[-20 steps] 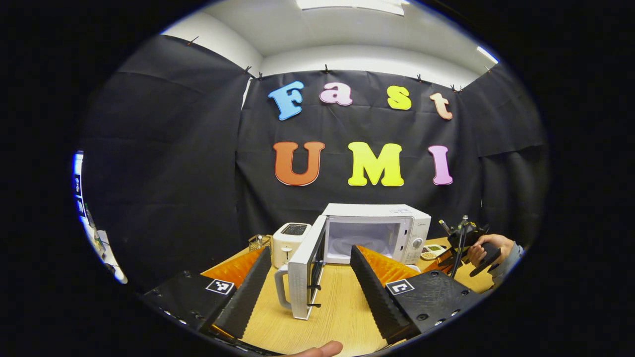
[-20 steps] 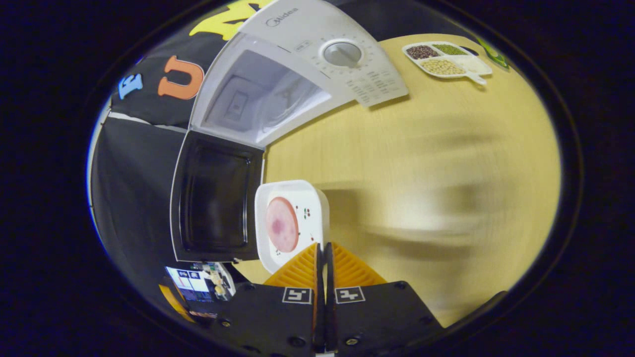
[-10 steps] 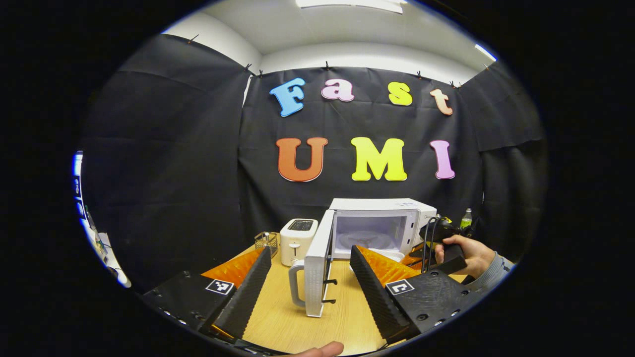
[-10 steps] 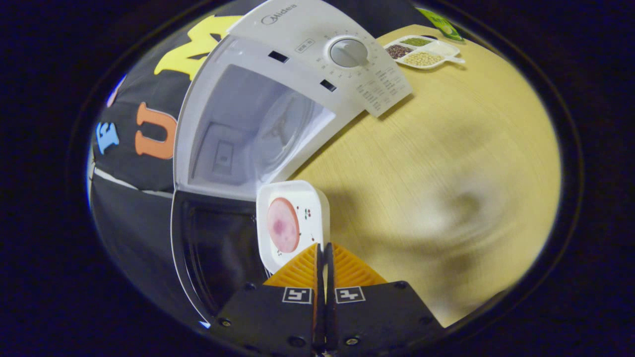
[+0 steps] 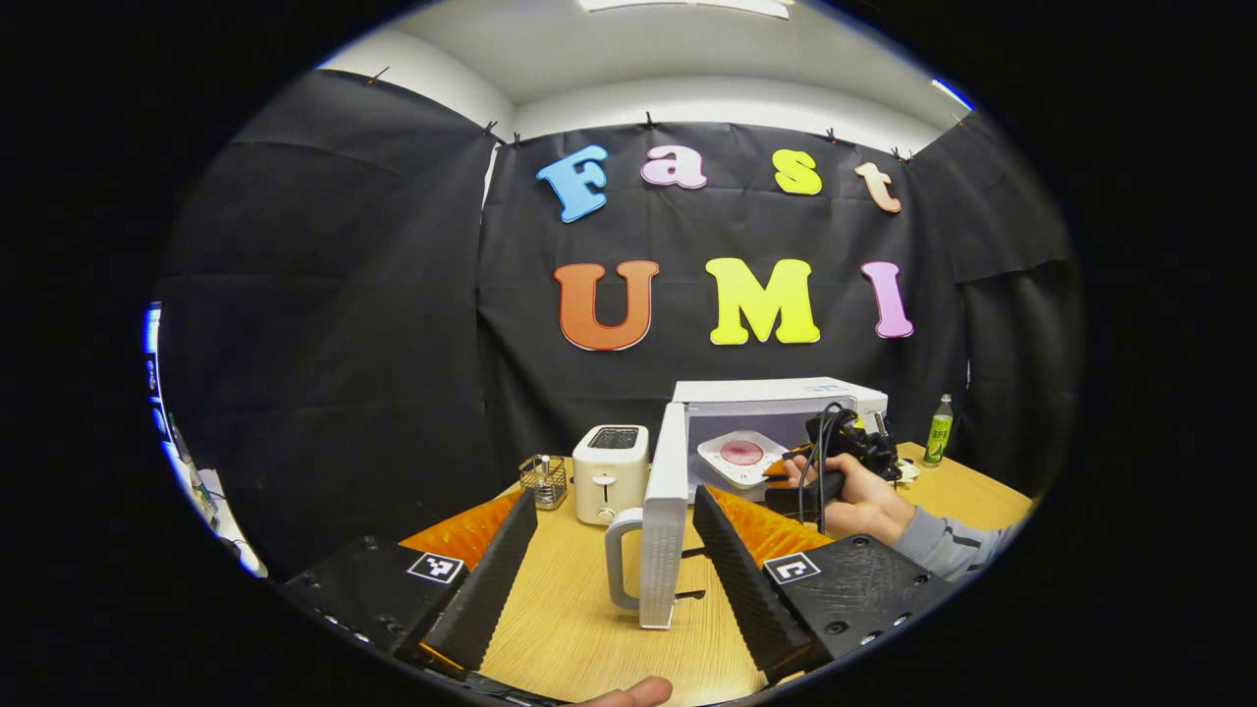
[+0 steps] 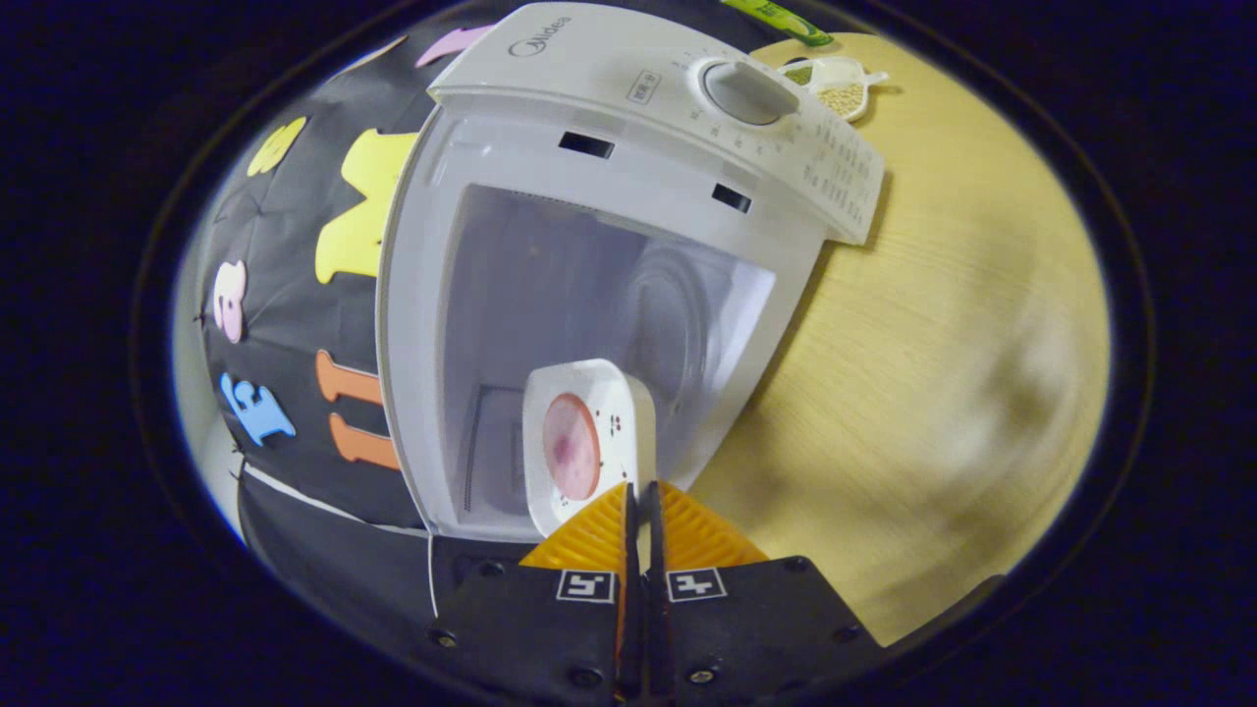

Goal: Open the microwave oven with the left hand, put the food in, and close the microwave oven.

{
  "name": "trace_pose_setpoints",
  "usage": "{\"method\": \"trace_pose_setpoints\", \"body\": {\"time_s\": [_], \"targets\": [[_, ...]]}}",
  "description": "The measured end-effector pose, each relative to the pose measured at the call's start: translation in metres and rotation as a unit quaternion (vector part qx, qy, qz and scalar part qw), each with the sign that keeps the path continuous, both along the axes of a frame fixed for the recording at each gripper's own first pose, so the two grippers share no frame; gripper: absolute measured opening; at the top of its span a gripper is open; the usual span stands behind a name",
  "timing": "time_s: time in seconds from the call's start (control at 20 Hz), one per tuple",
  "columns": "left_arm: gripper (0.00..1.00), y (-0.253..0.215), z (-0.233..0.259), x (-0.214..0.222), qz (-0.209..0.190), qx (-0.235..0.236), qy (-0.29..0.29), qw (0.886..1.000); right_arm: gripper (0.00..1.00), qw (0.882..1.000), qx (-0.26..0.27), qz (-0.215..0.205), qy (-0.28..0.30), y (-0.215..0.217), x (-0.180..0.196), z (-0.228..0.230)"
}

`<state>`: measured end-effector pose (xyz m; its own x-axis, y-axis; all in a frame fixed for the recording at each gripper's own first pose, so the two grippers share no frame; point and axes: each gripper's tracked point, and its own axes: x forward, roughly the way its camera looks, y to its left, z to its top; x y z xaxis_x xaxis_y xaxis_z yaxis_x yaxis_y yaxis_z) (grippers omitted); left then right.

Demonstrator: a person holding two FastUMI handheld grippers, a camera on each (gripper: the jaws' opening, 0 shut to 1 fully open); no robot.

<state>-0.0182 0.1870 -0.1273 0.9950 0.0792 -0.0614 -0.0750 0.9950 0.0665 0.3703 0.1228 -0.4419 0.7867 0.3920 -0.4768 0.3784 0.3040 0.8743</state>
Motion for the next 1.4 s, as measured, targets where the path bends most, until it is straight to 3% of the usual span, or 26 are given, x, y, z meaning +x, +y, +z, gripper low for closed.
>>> {"method": "trace_pose_setpoints", "body": {"time_s": [0.05, 0.1, 0.4, 0.7, 0.75, 0.8, 0.85, 0.9, 0.95, 1.0, 1.05, 1.1, 1.15, 1.3, 1.35, 1.4], "targets": [[0.95, 0.002, -0.003, 0.0, -0.001, 0.0, 0.002, 1.0, 0.0, 1.0, -0.01, -0.014, -0.012, 0.001, 0.012, -0.001], [0.95, 0.005, -0.003, 0.0, -0.001, 0.001, 0.0, 1.0, 0.06, 0.999, -0.015, -0.03, -0.022, 0.0, 0.024, -0.002], [0.95, 0.033, -0.003, 0.0, 0.027, 0.004, -0.013, 1.0, 0.07, 0.995, -0.012, -0.091, -0.037, 0.001, 0.063, -0.016], [0.95, 0.048, -0.016, -0.001, 0.038, -0.007, -0.007, 0.999, 0.12, 0.993, -0.055, -0.101, -0.041, 0.004, 0.074, -0.037], [0.95, 0.053, -0.016, -0.001, 0.043, -0.005, -0.007, 0.999, 0.05, 0.992, -0.064, -0.103, -0.044, 0.002, 0.075, -0.037], [0.95, 0.058, -0.014, -0.002, 0.051, -0.005, -0.01, 0.999, 0.05, 0.991, -0.077, -0.103, -0.046, -0.002, 0.076, -0.038], [0.95, 0.06, -0.013, -0.002, 0.051, -0.009, -0.012, 0.999, 0.12, 0.989, -0.087, -0.104, -0.055, -0.004, 0.077, -0.035], [0.95, 0.059, -0.014, -0.003, 0.047, -0.014, -0.013, 0.999, 0.0, 0.987, -0.106, -0.103, -0.06, -0.009, 0.078, -0.034], [0.95, 0.058, -0.015, -0.003, 0.043, -0.02, -0.012, 0.999, 0.05, 0.984, -0.131, -0.096, -0.069, -0.012, 0.076, -0.03], [0.95, 0.059, -0.014, -0.002, 0.041, -0.025, -0.012, 0.999, 0.23, 0.98, -0.16, -0.085, -0.077, -0.015, 0.076, -0.026], [0.95, 0.061, -0.014, -0.002, 0.041, -0.031, -0.013, 0.999, 0.13, 0.976, -0.188, -0.068, -0.083, -0.014, 0.07, -0.022], [0.95, 0.067, -0.009, -0.003, 0.049, -0.035, -0.024, 0.998, 0.3, 0.972, -0.206, -0.058, -0.095, -0.015, 0.069, -0.017], [0.95, 0.073, -0.002, -0.002, 0.055, -0.037, -0.042, 0.997, 0.23, 0.968, -0.226, -0.045, -0.101, -0.015, 0.064, -0.015], [0.94, 0.08, 0.0, -0.003, 0.056, -0.05, -0.056, 0.996, 0.35, 0.952, -0.275, -0.022, -0.136, -0.022, 0.049, 0.0], [0.94, 0.083, -0.002, -0.002, 0.057, -0.051, -0.054, 0.996, 0.68, 0.945, -0.293, -0.007, -0.145, -0.022, 0.042, 0.004], [0.94, 0.088, -0.002, 0.0, 0.059, -0.048, -0.054, 0.996, 0.5, 0.938, -0.311, 0.011, -0.153, -0.022, 0.035, 0.008]]}}
